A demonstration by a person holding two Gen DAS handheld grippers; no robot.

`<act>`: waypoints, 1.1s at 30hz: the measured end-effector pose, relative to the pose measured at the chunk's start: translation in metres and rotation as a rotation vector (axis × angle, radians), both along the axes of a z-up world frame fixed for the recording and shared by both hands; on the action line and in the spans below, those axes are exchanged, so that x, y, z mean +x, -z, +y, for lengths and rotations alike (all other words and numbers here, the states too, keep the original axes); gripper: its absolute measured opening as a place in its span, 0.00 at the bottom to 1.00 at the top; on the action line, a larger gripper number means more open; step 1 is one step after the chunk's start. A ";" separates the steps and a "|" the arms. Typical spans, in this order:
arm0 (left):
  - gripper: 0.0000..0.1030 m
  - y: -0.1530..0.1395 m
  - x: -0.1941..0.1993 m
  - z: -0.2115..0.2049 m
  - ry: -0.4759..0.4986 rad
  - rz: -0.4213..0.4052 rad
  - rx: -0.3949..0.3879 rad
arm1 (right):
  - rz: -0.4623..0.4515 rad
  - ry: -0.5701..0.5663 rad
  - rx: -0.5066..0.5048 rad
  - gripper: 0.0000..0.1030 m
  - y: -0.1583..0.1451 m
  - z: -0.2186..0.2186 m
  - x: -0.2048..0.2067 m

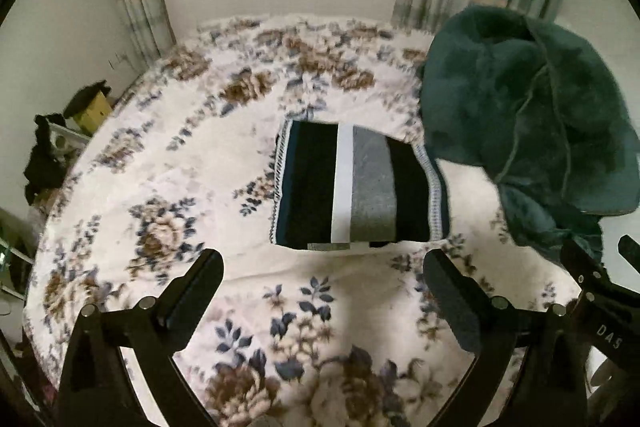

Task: Fold small clothes

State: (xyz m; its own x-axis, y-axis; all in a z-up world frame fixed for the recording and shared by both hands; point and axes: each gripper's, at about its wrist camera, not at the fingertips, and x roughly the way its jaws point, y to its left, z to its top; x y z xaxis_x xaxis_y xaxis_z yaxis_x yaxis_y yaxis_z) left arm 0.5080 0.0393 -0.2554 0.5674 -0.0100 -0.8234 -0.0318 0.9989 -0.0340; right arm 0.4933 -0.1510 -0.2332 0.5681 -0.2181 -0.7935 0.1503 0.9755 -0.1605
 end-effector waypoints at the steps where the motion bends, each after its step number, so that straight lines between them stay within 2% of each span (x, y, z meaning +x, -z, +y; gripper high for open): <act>1: 0.99 -0.018 -0.014 -0.001 0.002 -0.015 0.001 | -0.015 -0.008 -0.003 1.00 -0.017 0.003 -0.014; 9: 0.99 -0.121 -0.109 -0.007 -0.012 -0.103 -0.011 | -0.160 -0.040 -0.008 1.00 -0.154 0.013 -0.127; 14: 0.99 -0.173 -0.161 -0.008 -0.031 -0.169 -0.006 | -0.233 -0.064 -0.007 1.00 -0.218 0.016 -0.188; 18: 0.99 -0.202 -0.194 -0.008 -0.040 -0.204 -0.014 | -0.274 -0.084 0.006 1.00 -0.258 0.018 -0.233; 25: 0.99 -0.230 -0.238 -0.010 -0.042 -0.245 0.001 | -0.316 -0.094 0.012 1.00 -0.296 0.012 -0.296; 33: 0.99 -0.241 -0.265 -0.012 -0.051 -0.269 0.014 | -0.342 -0.116 0.020 1.00 -0.317 0.001 -0.328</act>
State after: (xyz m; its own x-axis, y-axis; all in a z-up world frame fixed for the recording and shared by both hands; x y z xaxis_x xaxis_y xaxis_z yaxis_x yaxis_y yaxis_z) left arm 0.2430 0.0270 -0.0146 0.7651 0.0346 -0.6429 -0.0740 0.9967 -0.0344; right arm 0.1650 -0.1497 0.0839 0.8217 -0.1229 -0.5565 0.0803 0.9917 -0.1004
